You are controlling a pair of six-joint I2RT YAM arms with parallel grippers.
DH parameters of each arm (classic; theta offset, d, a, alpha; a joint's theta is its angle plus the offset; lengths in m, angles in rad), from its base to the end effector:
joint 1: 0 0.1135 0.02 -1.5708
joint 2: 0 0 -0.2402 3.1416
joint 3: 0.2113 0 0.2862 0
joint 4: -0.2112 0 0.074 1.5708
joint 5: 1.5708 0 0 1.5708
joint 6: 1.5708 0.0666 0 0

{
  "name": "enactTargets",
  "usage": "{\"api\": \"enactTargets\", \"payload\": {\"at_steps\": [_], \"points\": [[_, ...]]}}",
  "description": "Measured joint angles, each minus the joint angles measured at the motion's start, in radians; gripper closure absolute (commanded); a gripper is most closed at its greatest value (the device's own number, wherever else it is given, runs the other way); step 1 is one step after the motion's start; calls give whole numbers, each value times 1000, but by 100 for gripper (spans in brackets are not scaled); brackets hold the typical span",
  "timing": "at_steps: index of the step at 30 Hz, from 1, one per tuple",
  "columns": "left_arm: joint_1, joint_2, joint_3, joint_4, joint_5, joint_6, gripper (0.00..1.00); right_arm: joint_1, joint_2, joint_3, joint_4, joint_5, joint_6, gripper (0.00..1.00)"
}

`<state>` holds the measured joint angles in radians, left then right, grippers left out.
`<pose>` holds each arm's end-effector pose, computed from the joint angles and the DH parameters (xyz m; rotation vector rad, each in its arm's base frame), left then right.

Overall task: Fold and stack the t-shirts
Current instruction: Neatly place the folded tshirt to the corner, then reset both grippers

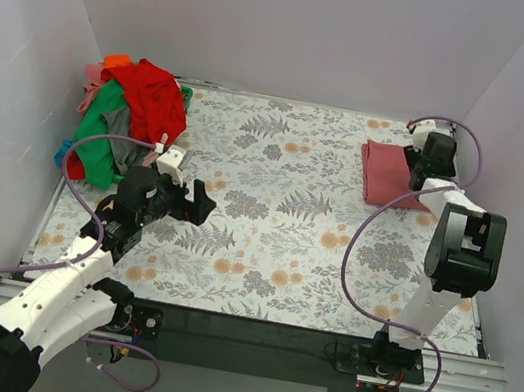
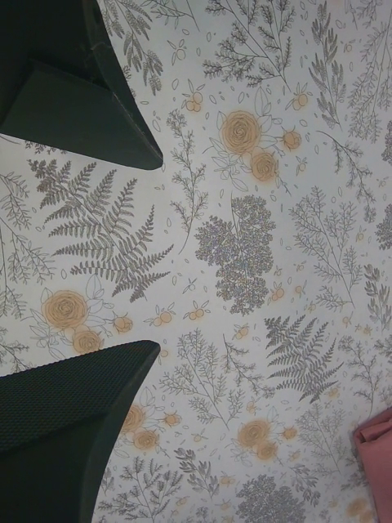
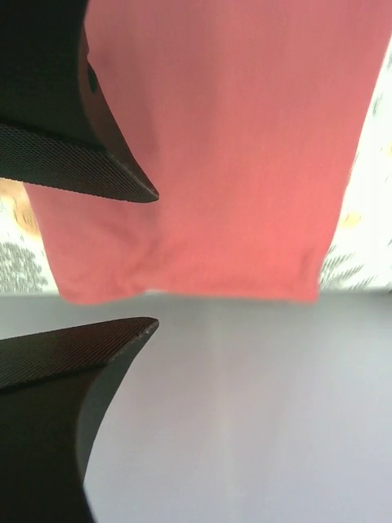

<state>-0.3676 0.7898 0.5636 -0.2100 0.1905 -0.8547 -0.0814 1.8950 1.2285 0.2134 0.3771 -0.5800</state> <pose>0.2413 -0.1064 0.2209 -0.3881 2.1000 -0.9462 0.4722 -0.0631 0.1559 -0.2710 2.0645 -0.7930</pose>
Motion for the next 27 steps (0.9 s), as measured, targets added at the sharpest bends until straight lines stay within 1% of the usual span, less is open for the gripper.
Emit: {"api": "enactTargets", "payload": {"at_steps": [2, 3, 4, 5, 7, 9, 12, 14, 18, 22, 27], "points": [[0, -3, 0, 0, -9, -8, 13, 40, -53, -39, -13, -52, 5, 31], [0, -4, 0, 0, -16, -18, 12, 58, -82, -53, -35, -85, 5, 25], [0, -4, 2, -2, -24, -29, 12, 77, -111, -60, -74, -134, 6, 22], [0, -4, 8, -8, -31, -41, 11, 90, -142, -60, -124, -206, 0, 20], [0, -3, 29, -24, -45, -68, 10, 115, -216, -63, -214, -340, -4, 11], [0, 1, 66, -38, -57, -94, 7, 124, -323, -83, -285, -481, -8, 5], [5, 1, 111, -43, -73, -124, 3, 115, -490, -134, -338, -605, 6, 2], [18, 1, 132, -42, -86, -145, 3, 107, -595, -162, -362, -652, 31, 2], [68, 21, 169, -59, -122, -182, 2, 85, -742, -226, -352, -613, 143, 2], [91, 48, 234, -95, -145, -195, 2, 14, -817, -283, -356, -526, 269, 2], [91, 29, 290, -115, -150, -178, 2, 3, -888, -327, -373, -413, 391, 2]]}}
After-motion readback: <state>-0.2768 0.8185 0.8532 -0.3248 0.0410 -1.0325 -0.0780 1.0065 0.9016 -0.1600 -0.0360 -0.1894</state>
